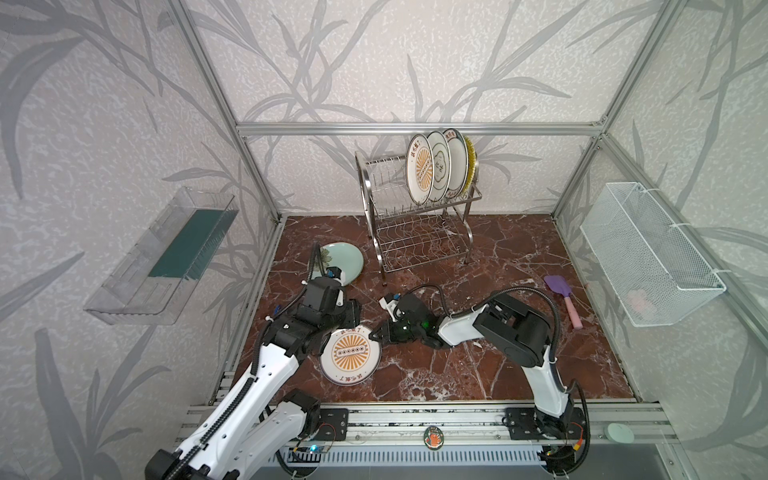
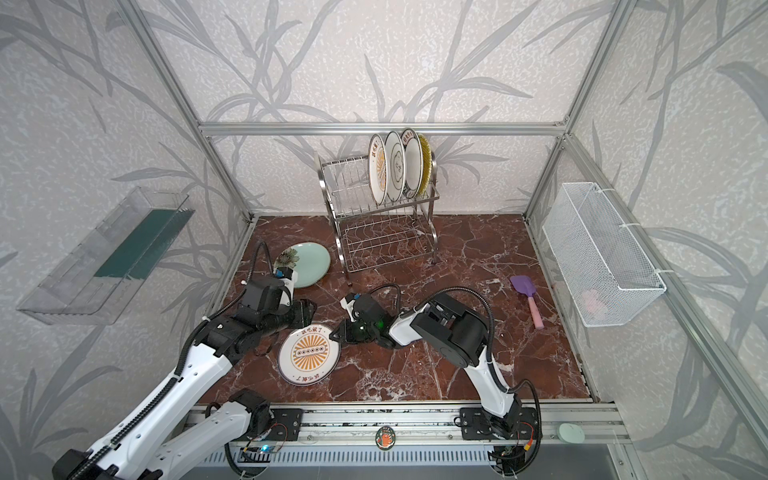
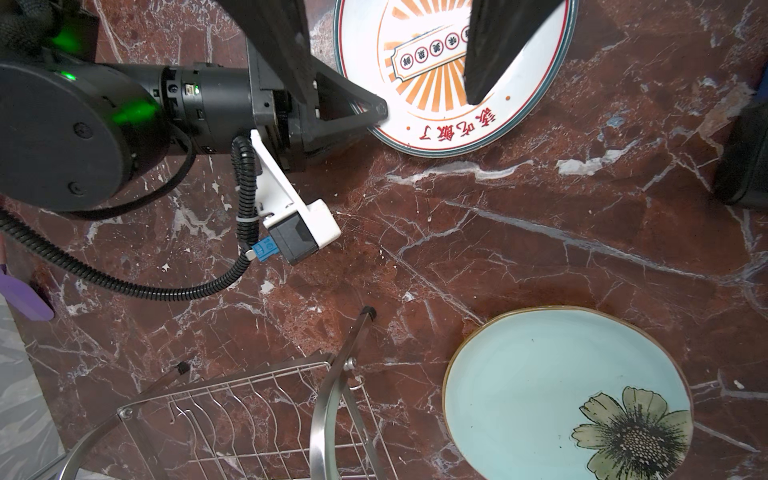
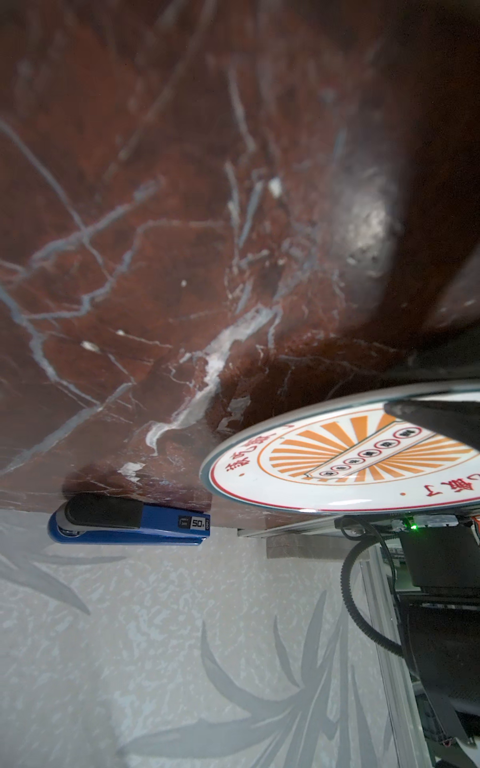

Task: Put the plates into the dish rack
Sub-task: 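Reach the right gripper across to the table sunburst plate and grasp its rim, then drag the sunburst plate with the right gripper toward the rack's near side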

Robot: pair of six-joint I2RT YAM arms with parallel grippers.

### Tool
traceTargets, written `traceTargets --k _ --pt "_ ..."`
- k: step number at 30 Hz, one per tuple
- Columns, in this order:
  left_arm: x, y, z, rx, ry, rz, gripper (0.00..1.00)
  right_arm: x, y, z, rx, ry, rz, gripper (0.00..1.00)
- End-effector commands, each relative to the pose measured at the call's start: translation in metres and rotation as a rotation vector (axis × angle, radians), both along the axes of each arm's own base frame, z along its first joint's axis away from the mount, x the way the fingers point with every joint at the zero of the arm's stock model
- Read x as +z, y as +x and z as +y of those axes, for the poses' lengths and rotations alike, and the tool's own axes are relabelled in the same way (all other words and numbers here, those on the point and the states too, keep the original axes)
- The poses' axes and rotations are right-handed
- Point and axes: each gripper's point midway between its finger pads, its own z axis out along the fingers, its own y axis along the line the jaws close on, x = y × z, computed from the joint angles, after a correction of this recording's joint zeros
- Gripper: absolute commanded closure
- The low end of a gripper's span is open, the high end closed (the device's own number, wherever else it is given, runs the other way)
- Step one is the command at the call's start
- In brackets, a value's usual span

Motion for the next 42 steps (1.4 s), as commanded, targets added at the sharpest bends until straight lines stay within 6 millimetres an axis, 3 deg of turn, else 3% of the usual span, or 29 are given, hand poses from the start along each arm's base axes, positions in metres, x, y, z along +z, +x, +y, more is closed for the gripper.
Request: traceTargets --k 1,13,23,33,42 --pt "0.004 -0.003 0.003 0.004 0.013 -0.007 0.43 -0.037 -0.004 -0.020 -0.032 -0.100 0.058 0.90" --pt "0.009 -0.001 0.004 0.028 -0.012 -0.025 0.43 -0.030 0.006 -0.030 -0.069 -0.077 0.046 1.00" --pt "0.025 0.004 0.000 0.036 -0.055 -0.061 0.43 -0.006 0.027 -0.057 -0.143 -0.040 -0.004 1.00" --pt "0.039 0.011 -0.007 0.046 -0.118 -0.101 0.43 0.038 0.049 -0.096 -0.220 0.014 -0.074 1.00" --pt "0.032 0.022 -0.020 0.024 -0.162 -0.080 0.43 0.062 0.068 -0.146 -0.317 0.049 -0.107 1.00"
